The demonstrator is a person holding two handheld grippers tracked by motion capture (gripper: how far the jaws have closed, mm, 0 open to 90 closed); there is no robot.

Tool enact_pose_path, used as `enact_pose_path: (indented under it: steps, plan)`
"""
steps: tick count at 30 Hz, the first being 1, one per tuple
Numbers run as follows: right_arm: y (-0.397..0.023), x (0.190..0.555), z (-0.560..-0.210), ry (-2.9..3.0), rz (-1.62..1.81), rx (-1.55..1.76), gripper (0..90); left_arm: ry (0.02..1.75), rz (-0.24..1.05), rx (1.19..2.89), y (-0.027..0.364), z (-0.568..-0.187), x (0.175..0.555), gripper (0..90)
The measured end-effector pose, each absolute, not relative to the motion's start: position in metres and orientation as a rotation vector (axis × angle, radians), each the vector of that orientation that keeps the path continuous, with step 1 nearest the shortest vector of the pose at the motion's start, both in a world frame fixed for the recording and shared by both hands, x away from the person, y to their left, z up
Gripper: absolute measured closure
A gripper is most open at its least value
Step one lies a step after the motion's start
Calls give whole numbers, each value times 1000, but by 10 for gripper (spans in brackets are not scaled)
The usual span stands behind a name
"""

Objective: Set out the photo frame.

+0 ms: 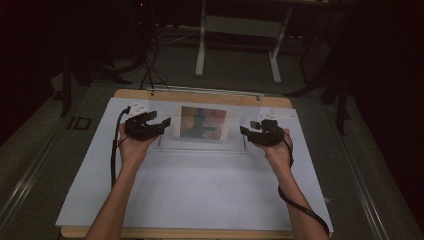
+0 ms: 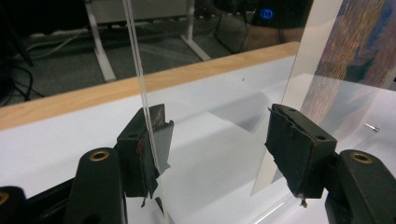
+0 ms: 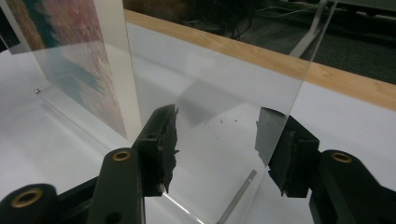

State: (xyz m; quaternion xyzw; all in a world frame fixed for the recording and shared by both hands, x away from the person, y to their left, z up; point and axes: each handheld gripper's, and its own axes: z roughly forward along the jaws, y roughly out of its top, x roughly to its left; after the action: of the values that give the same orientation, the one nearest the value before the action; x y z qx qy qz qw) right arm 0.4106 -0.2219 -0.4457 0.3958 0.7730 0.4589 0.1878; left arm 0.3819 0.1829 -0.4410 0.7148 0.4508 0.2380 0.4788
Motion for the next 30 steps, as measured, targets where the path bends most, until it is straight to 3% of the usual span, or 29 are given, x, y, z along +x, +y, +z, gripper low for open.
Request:
enact_pose_path:
  steps: [30]
  plan:
    - [-232, 380, -453, 2235, 1275, 1139, 492, 1107, 529, 1760, 179, -450, 355, 378]
